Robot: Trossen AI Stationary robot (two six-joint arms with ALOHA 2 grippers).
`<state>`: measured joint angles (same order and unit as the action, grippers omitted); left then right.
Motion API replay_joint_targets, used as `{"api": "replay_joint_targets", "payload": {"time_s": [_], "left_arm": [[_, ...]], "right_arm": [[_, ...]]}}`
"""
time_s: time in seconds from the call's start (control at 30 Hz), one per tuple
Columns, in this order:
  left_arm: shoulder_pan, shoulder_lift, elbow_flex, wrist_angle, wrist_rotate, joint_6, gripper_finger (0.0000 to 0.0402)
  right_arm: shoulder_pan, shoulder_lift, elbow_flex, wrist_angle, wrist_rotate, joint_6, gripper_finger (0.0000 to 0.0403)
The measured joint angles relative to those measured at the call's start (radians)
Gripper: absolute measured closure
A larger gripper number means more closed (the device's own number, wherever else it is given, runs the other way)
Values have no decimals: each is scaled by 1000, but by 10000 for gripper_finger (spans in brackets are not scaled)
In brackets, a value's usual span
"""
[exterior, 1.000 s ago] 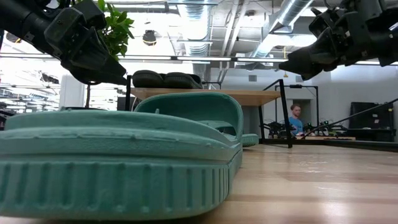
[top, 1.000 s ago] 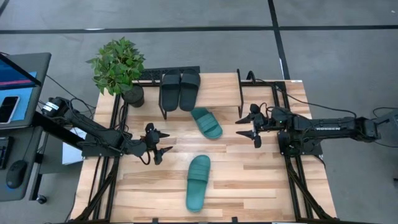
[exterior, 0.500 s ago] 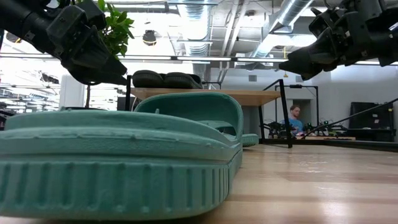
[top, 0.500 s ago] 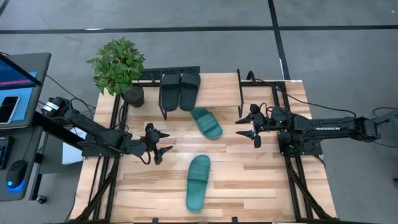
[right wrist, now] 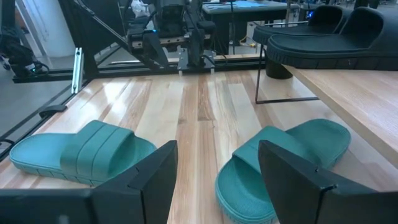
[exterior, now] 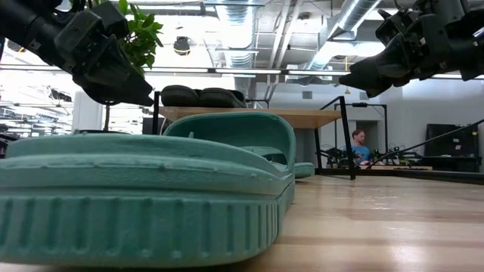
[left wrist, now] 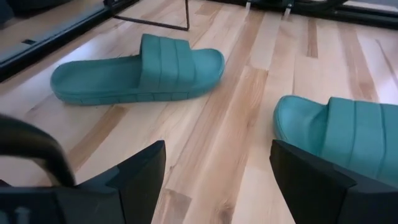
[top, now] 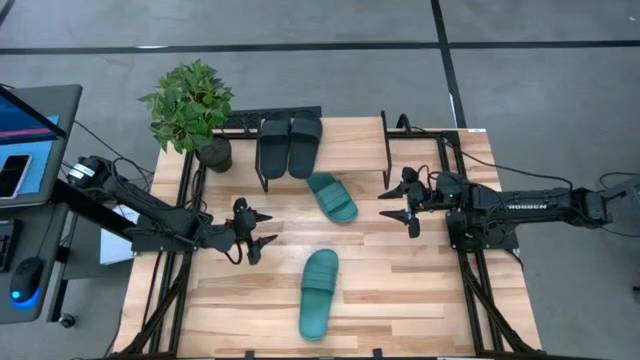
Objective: Pick and place slides into the shelf
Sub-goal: Put the bottom green pair of slippers on the shelf
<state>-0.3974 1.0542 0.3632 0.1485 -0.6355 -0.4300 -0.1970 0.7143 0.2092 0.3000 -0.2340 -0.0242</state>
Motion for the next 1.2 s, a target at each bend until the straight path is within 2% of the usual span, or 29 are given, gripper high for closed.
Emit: {"api": "replay_joint_targets", "payload": {"time_s": [0.17,0.4,0.5,0.67,0.97,1.2], "left_arm": [[-2,0,0,13,131,56,127],[-47,61,0,203,338,232,127],[-73,105,0,271,392,291,127],[-95,173,0,344,396,342,127],[-97,296,0,494,395,337,127],[-97,394,53,562,392,259,127]], "right_arm": [[0,0,0,0,0,0,188],[0,0,0,0,0,0,188],[0,0,0,0,0,0,188],[0,0,0,0,0,0,188],[0,0,0,-1,0,0,188],[0,0,0,-1,0,0,188]]}}
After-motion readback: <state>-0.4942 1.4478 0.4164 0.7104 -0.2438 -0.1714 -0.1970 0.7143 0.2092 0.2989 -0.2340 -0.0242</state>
